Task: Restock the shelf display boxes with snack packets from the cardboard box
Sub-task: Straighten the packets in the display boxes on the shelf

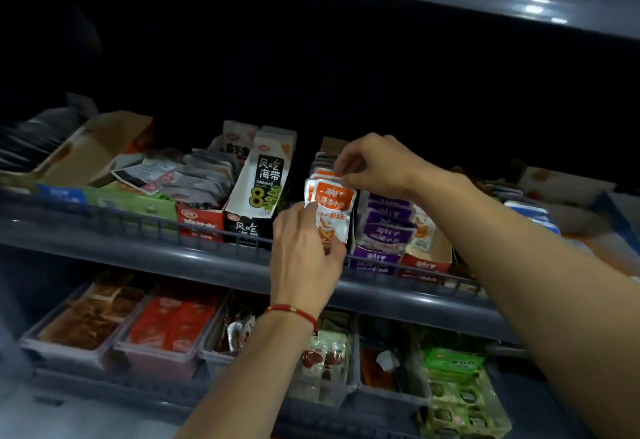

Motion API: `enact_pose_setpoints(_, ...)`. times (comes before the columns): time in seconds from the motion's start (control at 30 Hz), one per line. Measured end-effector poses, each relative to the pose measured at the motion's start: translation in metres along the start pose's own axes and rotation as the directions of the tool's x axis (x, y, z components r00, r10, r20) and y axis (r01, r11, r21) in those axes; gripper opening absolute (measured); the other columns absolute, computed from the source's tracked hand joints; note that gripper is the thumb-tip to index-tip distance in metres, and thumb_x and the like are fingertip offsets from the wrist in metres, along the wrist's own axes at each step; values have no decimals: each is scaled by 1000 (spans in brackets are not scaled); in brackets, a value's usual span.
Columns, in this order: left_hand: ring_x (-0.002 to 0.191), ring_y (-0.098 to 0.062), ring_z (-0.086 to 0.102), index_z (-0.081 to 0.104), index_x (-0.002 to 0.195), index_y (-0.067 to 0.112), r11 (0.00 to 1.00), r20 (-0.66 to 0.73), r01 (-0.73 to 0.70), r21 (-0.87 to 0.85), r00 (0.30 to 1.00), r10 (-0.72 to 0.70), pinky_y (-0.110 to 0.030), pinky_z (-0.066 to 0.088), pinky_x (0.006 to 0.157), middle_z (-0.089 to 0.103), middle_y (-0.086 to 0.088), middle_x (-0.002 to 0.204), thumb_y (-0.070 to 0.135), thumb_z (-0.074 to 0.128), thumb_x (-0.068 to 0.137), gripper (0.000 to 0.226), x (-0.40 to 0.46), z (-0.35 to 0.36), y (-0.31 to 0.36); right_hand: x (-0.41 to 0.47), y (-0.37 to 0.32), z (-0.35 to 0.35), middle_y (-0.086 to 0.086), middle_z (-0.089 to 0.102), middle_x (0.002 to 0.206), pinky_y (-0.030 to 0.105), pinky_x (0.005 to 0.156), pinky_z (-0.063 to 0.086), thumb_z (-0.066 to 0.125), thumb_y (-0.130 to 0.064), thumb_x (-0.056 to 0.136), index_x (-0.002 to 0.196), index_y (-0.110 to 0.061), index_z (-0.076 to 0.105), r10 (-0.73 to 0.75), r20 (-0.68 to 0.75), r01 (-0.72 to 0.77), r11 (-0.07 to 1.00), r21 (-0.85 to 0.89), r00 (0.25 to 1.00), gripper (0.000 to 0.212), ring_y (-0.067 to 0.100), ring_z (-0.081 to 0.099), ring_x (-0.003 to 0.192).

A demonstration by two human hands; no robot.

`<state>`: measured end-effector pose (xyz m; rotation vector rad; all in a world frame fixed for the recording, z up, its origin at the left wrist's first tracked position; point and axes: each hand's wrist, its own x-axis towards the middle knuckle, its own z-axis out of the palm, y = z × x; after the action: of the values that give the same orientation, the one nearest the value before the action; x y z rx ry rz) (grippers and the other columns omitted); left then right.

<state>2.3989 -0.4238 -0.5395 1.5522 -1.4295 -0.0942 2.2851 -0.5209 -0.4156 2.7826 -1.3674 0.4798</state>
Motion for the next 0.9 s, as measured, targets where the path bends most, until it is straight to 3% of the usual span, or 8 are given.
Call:
enact_pose_setpoints(0.27, 139, -20, 36, 40, 148, 12, 997, -20, 76, -16, 997, -77, -41, 44, 111, 43, -4, 150, 29, 73, 87, 72, 13, 24, -9, 25, -2, 16, 2, 64, 121, 37, 85, 56, 79, -41, 84, 126, -24, 61, 50, 60, -35, 970, -241, 997, 49, 21, 63, 103)
enact_pose_setpoints(0.4, 143, -19, 34, 36, 153, 12, 996, -14, 91, -5, 996, -91, -41, 40, 115, 39, -4, 156, 31, 72, 89, 76, 14, 26, -10, 27, -4, 17, 2, 61, 126, 36, 82, 53, 84, -47, 76, 130, -24, 58, 69, 98, -41, 965, -261, 993, 64, 23, 62, 107)
enact_pose_setpoints(0.6, 150, -15, 21, 21, 159, 13, 998, 13, 55, -2, 998, -55, -31, 23, 124, 24, 0, 165, 37, 61, 97, 77, 10, 25, -11, 28, -16, 15, 1, 64, 116, 34, 78, 54, 87, -42, 73, 124, -19, 62, 101, 151, -63, 970, -235, 983, 62, 18, 60, 96)
enact_pose_setpoints(0.8, 152, -12, 20, 17, 160, 20, 999, 15, 32, -44, 999, -31, -31, 21, 124, 21, 4, 166, 43, 60, 97, 80, 7, 23, -14, 26, -26, 13, -3, 61, 111, 35, 82, 56, 89, -41, 70, 126, -20, 55, 113, 235, -43, 958, -282, 965, 69, 18, 60, 96)
enact_pose_setpoints(0.9, 150, -11, 25, 25, 158, 22, 997, 7, 46, -57, 999, -46, -30, 23, 122, 27, 4, 164, 45, 64, 93, 79, 6, 21, -16, 28, -27, 8, -5, 58, 102, 32, 69, 50, 89, -42, 70, 123, -22, 55, 91, 173, -25, 936, -351, 981, 66, 17, 56, 87)
